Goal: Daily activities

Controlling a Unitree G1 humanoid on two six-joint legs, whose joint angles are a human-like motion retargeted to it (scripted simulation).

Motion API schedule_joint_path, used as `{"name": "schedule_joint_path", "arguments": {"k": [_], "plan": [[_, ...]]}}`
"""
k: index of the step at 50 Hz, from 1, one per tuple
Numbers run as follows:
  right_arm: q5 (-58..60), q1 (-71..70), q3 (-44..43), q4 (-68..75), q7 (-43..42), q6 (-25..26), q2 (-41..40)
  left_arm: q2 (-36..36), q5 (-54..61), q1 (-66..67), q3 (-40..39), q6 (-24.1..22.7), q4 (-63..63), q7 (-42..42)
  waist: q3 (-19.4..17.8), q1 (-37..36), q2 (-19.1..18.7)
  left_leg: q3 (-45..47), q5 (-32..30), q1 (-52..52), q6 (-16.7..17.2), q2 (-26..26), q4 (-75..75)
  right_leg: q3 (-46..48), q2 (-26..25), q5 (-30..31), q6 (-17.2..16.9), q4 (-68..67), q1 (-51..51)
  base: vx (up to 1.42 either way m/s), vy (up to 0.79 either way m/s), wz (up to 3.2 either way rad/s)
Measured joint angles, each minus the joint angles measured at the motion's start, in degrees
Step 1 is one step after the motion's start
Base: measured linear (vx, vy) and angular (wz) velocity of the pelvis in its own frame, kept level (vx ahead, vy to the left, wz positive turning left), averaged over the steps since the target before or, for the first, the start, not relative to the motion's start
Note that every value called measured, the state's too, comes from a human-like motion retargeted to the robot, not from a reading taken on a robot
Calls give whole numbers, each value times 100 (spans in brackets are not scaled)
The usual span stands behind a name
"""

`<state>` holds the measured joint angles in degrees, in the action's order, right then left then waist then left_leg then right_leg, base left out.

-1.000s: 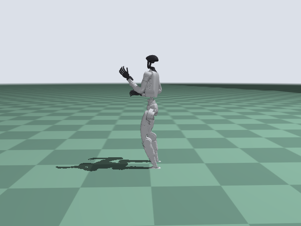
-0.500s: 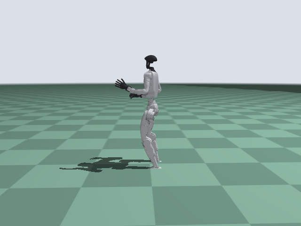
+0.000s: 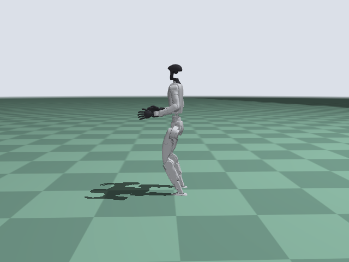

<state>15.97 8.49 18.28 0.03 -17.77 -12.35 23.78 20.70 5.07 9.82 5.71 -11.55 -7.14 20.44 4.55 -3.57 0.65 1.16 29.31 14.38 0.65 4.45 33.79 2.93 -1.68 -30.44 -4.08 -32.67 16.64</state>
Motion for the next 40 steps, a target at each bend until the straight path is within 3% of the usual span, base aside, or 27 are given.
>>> {"name": "schedule_joint_path", "arguments": {"k": [22,40], "plan": [[-522,110,-830,-459,599,407,-287,216,-377,59,235,577,61,-1433,-166,-753,-126,-730,-191,255,49,-58,264,373,-71,169,99,404,-256,0,0,8],[-1372,377,-1525,-535,290,641,-864,-42,-559,-227,444,926,176,-1610,-3,-1279,-251,-1033,-165,480,59,-259,537,709,114,107,31,505,-376,0,1,14]]}}
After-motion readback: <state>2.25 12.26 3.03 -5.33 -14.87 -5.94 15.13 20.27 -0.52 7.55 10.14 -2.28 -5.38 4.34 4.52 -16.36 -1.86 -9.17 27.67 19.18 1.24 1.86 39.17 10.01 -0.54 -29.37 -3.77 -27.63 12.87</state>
